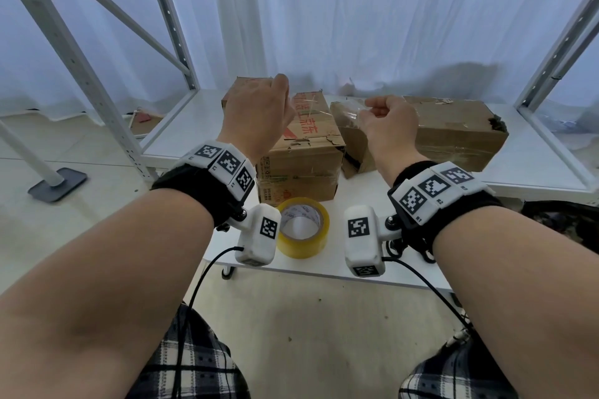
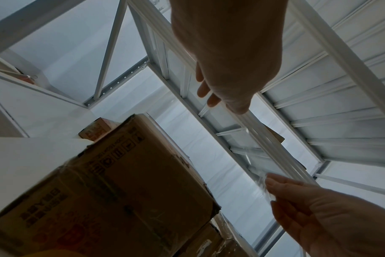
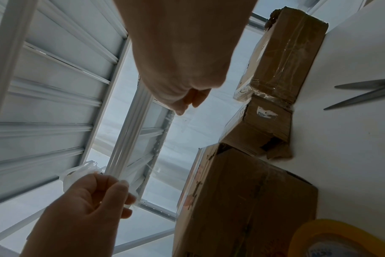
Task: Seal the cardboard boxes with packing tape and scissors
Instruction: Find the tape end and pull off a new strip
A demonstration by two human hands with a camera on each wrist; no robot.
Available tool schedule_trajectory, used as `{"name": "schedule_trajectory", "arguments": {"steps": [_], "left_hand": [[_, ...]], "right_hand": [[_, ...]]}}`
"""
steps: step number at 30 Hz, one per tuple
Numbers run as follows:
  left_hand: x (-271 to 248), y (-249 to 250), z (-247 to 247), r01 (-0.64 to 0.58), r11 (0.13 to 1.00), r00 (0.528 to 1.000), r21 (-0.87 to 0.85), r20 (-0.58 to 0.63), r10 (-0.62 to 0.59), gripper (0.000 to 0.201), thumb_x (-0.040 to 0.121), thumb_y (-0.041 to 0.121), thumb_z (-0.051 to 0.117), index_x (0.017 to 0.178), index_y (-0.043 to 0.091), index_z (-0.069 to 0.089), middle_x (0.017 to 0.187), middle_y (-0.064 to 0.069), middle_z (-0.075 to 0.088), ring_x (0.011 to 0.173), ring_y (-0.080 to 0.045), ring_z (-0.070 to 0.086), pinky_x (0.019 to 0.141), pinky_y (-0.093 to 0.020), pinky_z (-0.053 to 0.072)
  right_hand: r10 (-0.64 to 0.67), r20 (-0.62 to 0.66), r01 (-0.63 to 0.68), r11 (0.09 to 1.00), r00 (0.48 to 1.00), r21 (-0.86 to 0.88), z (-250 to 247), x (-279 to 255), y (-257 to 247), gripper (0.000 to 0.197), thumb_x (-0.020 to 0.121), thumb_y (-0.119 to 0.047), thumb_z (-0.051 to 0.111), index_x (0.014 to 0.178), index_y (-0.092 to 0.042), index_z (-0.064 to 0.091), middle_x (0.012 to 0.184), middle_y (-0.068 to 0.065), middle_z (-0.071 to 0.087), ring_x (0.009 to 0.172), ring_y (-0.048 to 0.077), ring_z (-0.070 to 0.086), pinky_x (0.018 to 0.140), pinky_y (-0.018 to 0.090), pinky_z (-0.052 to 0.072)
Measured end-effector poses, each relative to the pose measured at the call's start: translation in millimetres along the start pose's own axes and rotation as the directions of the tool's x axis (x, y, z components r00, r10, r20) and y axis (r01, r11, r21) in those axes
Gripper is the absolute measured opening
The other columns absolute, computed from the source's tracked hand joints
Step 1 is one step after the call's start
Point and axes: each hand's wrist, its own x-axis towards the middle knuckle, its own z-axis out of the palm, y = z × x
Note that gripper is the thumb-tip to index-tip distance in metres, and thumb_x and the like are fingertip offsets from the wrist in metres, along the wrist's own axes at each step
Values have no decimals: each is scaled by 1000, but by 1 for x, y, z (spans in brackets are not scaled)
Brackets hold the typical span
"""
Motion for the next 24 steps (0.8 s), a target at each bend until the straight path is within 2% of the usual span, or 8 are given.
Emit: {"name": "schedule_trajectory", "arguments": {"steps": [4,8,11,13,15,17,21,24], "left_hand": [[-2,-2,4,25,999,1000,-20,17,-25,19,99,25,41,94,9,50,84,-8,62,65,-21,47,65,-37,47],[-6,-6,8,124,990,991,-73,49,-121,21,101,28,40,98,9,50,90,-8,66,65,-22,53,66,-39,53],[-7,-6,7,207,950,975,-234,123,-183,17,101,26,42,92,12,44,92,-7,66,68,-20,58,61,-35,55],[-7,-6,3,263,893,959,-366,199,-201,18,100,22,44,84,15,40,89,-4,63,65,-11,57,52,-18,48],[-7,-6,0,339,811,932,-476,290,-219,23,99,20,48,77,19,40,86,-4,62,63,-5,54,52,-13,44],[-6,-7,-2,449,697,882,-559,401,-246,22,95,16,52,75,19,44,87,-7,63,66,-12,54,60,-18,46],[-6,-9,-7,694,313,720,-649,627,-298,10,90,6,57,81,8,55,84,-8,67,68,-13,59,66,-20,53],[-4,-9,-13,767,157,637,-623,709,-301,5,92,6,56,89,5,60,72,-5,66,60,-11,59,61,-19,53]], "right_hand": [[-9,-23,9,1000,1000,7,1,-2,-5,7,90,-14,63,94,-12,67,84,-6,60,79,8,55,83,26,51],[-50,4,50,999,999,-10,2,-3,-5,4,88,-20,65,85,-22,65,107,1,53,103,14,48,98,26,38],[-97,13,97,995,995,-12,2,-1,-5,17,88,-19,64,77,-31,59,91,-7,57,93,14,51,91,32,43],[-93,47,90,994,995,58,0,0,-7,14,90,-13,61,82,-24,58,80,-11,55,78,4,51,76,17,44],[-80,80,73,993,994,93,-3,2,-7,13,92,-10,59,86,-22,57,76,-10,54,70,2,51,66,11,43],[-65,111,54,993,992,101,-6,6,-5,16,93,-10,58,85,-23,56,76,-7,56,72,9,57,67,18,48],[4,198,-31,990,980,136,-9,10,-5,15,92,-6,60,94,-21,57,78,1,59,64,11,59,60,20,52],[64,234,-102,983,970,154,-9,15,-5,23,89,-7,66,108,-13,55,80,4,60,60,9,60,56,15,50]]}}
